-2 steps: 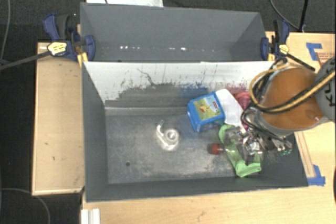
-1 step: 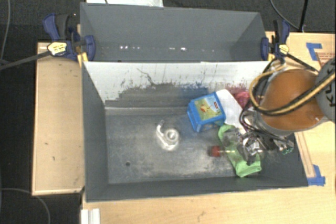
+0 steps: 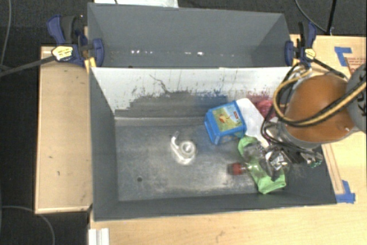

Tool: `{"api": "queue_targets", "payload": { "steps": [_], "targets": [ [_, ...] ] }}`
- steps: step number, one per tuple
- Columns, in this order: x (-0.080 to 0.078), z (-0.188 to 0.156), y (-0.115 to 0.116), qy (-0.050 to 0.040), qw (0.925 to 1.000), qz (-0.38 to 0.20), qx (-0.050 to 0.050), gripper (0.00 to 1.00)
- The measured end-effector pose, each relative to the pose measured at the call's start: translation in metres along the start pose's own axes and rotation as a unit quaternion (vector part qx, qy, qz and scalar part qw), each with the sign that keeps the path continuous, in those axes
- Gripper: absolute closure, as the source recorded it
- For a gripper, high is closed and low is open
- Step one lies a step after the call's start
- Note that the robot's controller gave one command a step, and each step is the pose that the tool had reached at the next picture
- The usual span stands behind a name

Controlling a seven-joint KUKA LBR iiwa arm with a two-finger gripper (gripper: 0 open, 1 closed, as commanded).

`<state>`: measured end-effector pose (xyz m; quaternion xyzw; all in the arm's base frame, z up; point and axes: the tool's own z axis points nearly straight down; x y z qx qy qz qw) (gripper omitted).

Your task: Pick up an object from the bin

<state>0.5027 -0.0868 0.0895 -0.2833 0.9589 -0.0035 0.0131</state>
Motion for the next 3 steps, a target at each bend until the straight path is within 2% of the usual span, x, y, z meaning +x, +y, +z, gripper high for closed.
{"api": "queue_targets", "payload": {
  "steps": [1,3],
  "targets": [
    [0.001,-0.012,0.002,0.0067,1.0,-0.001,-0.006,1.0],
    [0.002,-0.025,0.001,0.0091,0.9993,0.035,-0.006,1.0]
  ]
}}
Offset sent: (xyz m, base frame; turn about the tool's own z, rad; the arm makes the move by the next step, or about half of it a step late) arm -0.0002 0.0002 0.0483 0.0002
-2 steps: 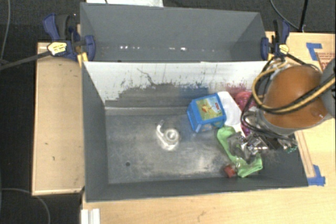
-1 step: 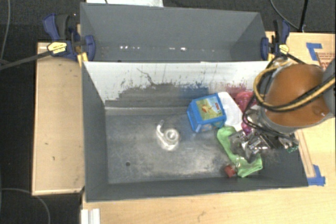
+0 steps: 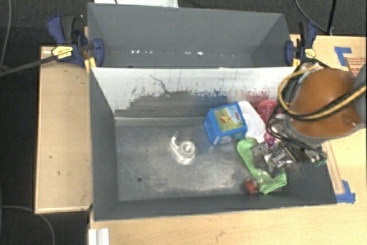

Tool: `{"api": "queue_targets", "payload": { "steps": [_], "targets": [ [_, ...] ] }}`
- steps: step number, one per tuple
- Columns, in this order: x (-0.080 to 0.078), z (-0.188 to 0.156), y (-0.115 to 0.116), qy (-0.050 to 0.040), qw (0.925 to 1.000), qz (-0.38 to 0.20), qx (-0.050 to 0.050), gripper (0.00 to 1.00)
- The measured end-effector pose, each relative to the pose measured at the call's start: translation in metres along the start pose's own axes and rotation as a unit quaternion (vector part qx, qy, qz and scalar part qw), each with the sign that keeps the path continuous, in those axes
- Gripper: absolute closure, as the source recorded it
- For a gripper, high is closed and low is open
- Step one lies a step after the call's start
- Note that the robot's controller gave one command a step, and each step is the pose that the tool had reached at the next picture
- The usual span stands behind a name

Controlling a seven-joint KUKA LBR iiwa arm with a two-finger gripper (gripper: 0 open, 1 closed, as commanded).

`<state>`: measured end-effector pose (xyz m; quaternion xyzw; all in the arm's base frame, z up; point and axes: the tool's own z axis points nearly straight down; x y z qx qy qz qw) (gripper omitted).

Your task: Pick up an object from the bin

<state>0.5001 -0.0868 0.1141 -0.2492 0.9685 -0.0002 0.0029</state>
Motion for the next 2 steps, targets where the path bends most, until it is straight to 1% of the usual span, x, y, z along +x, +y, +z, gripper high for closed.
{"api": "queue_targets", "payload": {
  "steps": [2],
  "targets": [
    [0.0005,-0.0103,0.0011,0.0027,0.9998,-0.019,-0.002,1.0]
  ]
}}
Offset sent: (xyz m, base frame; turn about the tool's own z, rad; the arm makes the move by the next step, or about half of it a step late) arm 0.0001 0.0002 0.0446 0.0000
